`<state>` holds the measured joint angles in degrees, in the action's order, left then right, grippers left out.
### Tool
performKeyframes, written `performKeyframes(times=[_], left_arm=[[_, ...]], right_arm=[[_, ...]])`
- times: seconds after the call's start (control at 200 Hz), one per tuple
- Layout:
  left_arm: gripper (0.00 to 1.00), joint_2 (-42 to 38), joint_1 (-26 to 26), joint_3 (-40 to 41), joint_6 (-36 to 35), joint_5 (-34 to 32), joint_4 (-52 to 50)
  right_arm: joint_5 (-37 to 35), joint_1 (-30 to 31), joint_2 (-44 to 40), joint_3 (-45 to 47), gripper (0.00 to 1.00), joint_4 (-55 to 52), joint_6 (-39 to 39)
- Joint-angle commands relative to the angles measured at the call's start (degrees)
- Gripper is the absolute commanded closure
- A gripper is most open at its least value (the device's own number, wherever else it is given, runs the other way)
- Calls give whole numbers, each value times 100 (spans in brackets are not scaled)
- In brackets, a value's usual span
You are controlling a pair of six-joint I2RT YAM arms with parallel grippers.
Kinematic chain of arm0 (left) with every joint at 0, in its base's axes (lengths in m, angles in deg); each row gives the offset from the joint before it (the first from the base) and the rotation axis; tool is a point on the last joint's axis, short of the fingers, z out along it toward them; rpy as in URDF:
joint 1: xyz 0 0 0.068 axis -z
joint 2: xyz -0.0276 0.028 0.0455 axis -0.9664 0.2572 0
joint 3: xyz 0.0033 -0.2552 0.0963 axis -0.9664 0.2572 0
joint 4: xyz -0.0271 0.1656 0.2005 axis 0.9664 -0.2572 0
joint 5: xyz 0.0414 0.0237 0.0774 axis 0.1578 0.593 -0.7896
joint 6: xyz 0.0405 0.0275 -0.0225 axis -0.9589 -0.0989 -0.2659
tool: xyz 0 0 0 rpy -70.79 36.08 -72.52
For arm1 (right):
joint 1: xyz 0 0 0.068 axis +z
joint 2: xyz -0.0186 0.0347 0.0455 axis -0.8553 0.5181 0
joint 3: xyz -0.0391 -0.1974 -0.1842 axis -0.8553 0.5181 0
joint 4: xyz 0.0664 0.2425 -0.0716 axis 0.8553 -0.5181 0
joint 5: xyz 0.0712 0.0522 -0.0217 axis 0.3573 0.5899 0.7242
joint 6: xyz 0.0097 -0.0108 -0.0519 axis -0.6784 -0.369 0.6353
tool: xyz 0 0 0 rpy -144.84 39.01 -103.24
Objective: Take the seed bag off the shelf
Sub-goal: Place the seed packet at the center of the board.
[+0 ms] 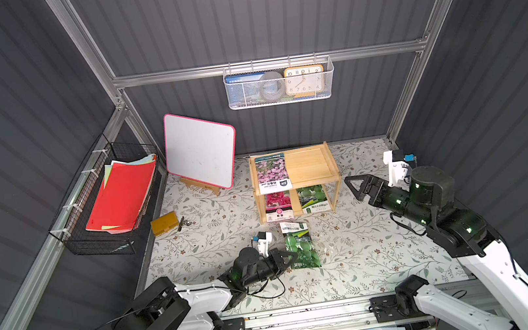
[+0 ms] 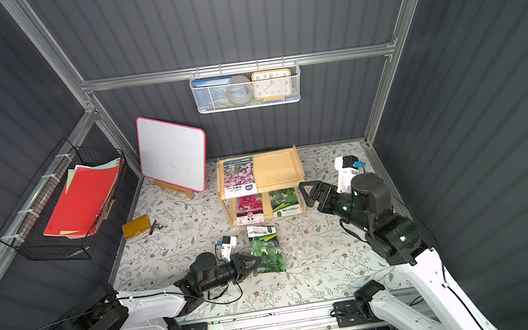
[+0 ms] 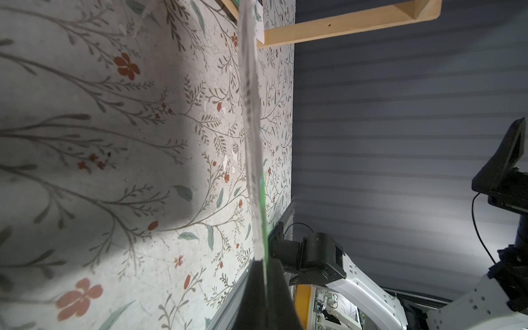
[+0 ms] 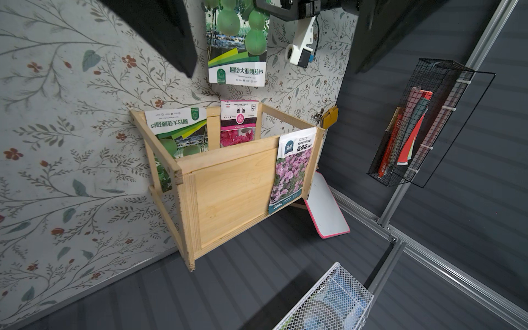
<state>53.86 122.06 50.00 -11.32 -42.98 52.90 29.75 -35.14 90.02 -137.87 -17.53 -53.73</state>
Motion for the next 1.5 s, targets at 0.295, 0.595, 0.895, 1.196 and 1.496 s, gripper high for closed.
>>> performKeyframes(times=[0.295,0.595,0.895,1.196,1.496], left_arm=[[100,934,24,21,-251,106,518],[100,1937,26,-59,-10,58,764],[56,2017,25,-186,10,55,297],[22,356,24,-778,-677,-683,-2927],[7,-275,20,-1477,-1070,-1297,-4945]], right_arm=[[140,-54,3,195,9,181,-36],[208,-70,4,288,9,235,-55],[211,-85,-57,367,9,239,-74],[227,-103,-85,433,9,290,-90],[281,-117,-90,604,9,406,-119]])
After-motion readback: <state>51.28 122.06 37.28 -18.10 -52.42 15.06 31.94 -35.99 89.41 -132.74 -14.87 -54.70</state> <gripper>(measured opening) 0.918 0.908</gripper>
